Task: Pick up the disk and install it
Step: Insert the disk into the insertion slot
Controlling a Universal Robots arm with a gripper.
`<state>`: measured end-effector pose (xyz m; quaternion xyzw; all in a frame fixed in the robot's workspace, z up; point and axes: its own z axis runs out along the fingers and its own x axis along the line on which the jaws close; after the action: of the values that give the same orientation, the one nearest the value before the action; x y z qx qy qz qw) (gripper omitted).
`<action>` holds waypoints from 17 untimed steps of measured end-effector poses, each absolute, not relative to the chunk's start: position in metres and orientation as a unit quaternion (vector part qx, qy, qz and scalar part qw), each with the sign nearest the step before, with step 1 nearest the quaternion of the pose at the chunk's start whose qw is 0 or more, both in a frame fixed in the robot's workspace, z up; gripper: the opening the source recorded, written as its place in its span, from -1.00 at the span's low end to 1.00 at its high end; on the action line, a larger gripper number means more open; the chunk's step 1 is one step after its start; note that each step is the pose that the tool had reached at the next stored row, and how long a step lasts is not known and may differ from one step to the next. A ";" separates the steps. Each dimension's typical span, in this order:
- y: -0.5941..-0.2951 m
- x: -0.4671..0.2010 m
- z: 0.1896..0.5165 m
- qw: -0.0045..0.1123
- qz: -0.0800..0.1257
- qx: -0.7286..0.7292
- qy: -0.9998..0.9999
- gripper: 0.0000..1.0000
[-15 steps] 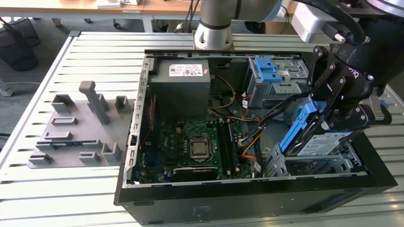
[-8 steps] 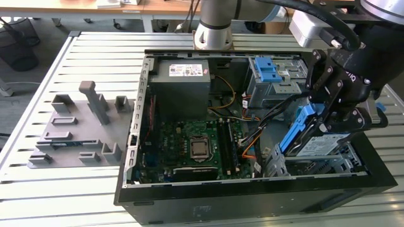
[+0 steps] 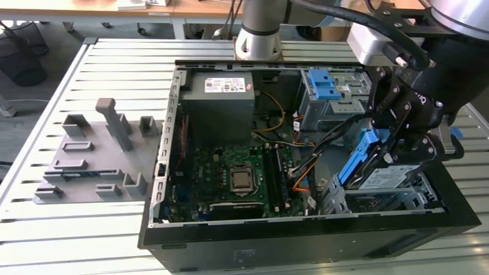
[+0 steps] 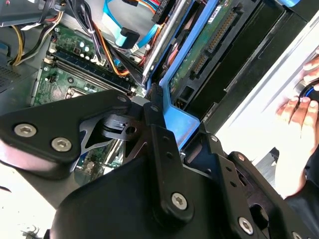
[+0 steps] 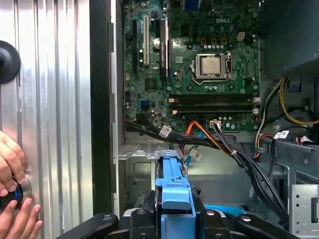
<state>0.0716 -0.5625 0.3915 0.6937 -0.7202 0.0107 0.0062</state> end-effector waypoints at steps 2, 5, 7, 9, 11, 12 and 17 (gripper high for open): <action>-0.562 0.072 0.390 0.006 0.011 0.694 -0.720 -0.27; -0.562 0.072 0.387 0.007 0.011 0.694 -0.720 -0.27; -0.562 0.072 0.386 0.007 0.011 0.694 -0.720 -0.27; -0.562 0.072 0.384 0.007 0.012 0.694 -0.720 -0.27; -0.562 0.072 0.382 0.007 0.012 0.694 -0.720 -0.27; -0.562 0.072 0.381 0.007 0.012 0.694 -0.720 -0.27; -0.562 0.071 0.377 0.008 0.012 0.694 -0.720 -0.27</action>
<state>0.0715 -0.5625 0.3767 0.6937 -0.7201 0.0124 0.0078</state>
